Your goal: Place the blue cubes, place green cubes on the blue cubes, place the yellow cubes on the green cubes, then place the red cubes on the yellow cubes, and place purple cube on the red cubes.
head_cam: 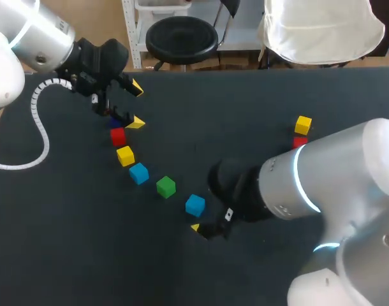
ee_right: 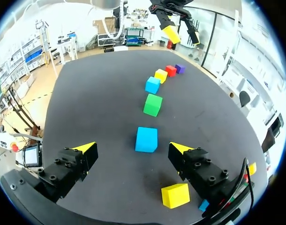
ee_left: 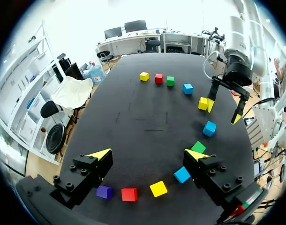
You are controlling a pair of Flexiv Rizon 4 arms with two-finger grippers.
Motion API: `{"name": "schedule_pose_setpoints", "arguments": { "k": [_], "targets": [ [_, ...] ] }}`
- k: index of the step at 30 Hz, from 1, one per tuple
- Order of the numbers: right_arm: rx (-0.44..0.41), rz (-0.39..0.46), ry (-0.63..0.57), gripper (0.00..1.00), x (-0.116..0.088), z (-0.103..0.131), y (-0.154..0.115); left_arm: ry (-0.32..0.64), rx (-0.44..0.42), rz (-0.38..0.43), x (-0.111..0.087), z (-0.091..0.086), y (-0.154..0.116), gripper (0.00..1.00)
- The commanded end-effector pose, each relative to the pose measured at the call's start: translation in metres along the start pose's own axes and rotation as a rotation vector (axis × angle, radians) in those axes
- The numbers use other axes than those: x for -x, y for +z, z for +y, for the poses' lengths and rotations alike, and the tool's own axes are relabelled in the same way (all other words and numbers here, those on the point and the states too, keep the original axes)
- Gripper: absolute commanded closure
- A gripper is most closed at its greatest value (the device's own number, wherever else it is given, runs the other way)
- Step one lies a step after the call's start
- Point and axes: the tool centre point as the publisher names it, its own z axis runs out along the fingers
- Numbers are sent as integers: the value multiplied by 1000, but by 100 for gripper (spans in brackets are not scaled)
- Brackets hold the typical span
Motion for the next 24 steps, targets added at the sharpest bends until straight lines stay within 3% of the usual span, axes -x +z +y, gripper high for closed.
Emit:
{"name": "schedule_pose_setpoints", "arguments": {
  "k": [1,24],
  "targets": [
    [47,-32,11,0,-9,-10,10,0,-1,2,0,0,0,0],
    [63,-43,24,0,-2,-18,13,0,-1,2,0,0,0,0]
  ]
}}
